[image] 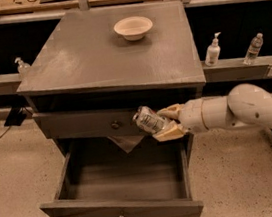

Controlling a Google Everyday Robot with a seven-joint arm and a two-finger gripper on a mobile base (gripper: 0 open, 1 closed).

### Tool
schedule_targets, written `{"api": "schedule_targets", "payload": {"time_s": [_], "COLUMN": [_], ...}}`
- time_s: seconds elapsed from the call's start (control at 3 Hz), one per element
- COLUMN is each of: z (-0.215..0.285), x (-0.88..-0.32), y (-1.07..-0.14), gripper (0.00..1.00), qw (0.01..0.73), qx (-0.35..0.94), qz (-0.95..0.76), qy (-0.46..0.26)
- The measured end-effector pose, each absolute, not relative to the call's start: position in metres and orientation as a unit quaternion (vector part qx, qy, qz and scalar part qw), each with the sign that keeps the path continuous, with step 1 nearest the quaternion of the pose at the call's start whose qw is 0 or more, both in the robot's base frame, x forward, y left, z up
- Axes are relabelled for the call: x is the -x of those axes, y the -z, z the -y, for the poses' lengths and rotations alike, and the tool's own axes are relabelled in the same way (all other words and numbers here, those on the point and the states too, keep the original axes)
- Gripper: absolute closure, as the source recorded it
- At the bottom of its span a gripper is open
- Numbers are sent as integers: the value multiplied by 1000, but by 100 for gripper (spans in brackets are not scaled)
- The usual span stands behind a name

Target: Place 7up can into middle drawer

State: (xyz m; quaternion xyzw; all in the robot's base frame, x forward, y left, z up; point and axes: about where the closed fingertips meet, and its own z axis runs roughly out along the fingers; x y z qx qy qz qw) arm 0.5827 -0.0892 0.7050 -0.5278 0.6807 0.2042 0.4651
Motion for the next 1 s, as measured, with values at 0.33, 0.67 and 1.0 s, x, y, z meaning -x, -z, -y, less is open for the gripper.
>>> {"api": "schedule_targets", "payload": {"time_s": [0.33, 0.67, 1.0], "z": [53, 44, 44], "x": [-564, -563, -557], "y": [-685, -675, -636], "gripper": [100, 100, 100], "qw": [549, 545, 487], "qx": [514, 529, 563], "qz": [-599, -593, -620], "qy": [-274, -268, -248]}}
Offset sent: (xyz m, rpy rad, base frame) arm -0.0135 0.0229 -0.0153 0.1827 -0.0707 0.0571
